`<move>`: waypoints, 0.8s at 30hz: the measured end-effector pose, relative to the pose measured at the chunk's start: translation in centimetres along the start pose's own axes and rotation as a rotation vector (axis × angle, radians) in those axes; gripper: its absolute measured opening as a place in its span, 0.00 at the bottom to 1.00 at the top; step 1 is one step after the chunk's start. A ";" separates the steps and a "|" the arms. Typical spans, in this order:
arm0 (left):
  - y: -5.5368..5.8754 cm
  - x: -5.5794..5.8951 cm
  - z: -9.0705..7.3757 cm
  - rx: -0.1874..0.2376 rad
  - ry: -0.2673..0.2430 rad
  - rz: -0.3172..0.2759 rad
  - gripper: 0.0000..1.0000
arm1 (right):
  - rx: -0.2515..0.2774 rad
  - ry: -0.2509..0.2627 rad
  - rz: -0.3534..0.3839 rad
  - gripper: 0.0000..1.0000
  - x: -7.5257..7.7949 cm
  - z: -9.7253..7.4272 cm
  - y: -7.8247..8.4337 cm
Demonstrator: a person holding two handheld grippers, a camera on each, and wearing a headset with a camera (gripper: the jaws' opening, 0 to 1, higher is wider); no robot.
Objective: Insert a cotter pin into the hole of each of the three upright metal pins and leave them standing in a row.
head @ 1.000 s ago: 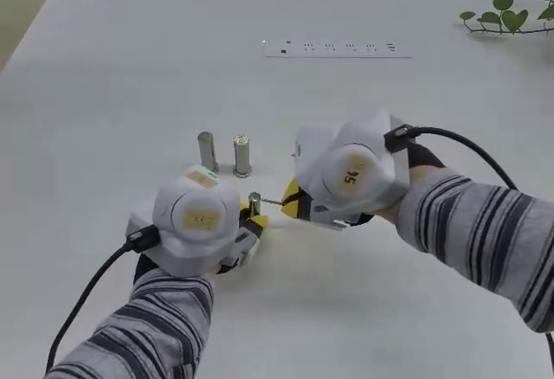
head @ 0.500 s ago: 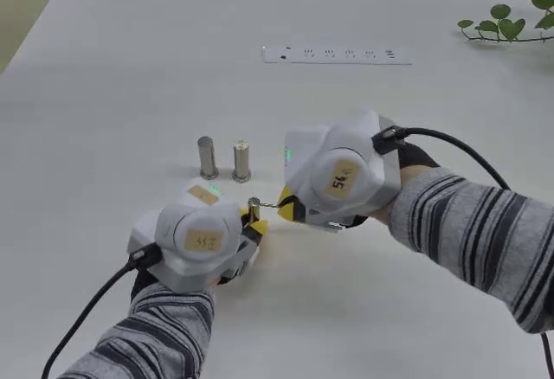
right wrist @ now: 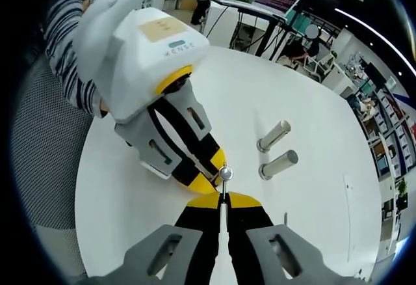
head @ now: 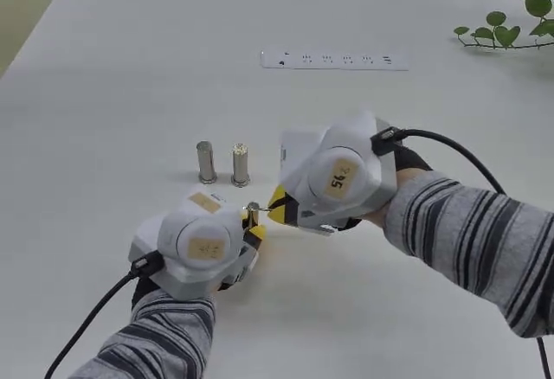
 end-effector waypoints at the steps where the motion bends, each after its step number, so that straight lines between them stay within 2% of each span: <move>1: 0.0 0.0 0.0 -0.001 -0.004 0.001 0.05 | -0.001 -0.003 0.004 0.00 0.0 0.1 0.0; 9: 0.0 0.0 0.0 -0.002 -0.014 0.002 0.05 | 0.032 -0.006 0.033 0.00 -0.1 -0.2 -0.4; 13: 0.0 0.0 0.0 -0.003 -0.018 -0.002 0.05 | 0.026 -0.001 0.039 0.03 -0.1 -0.6 -0.2; 19: 0.0 0.0 0.0 -0.004 -0.017 -0.009 0.05 | 0.014 0.007 0.050 0.00 -0.1 -0.8 0.4; 24: 0.0 0.0 0.0 -0.004 -0.016 -0.011 0.05 | 0.031 0.006 0.076 0.00 0.0 -0.7 0.3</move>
Point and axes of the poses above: the centre of the closed fingertips' face, and the gripper's own axes: z roughly forward along the fingers, x roughly to its right, y roughly out of its underside, the point moved 2 cm from there along -z, roughly backward along the fingers, and after that the axes turned 6 degrees about -x, right-handed, at the moved point
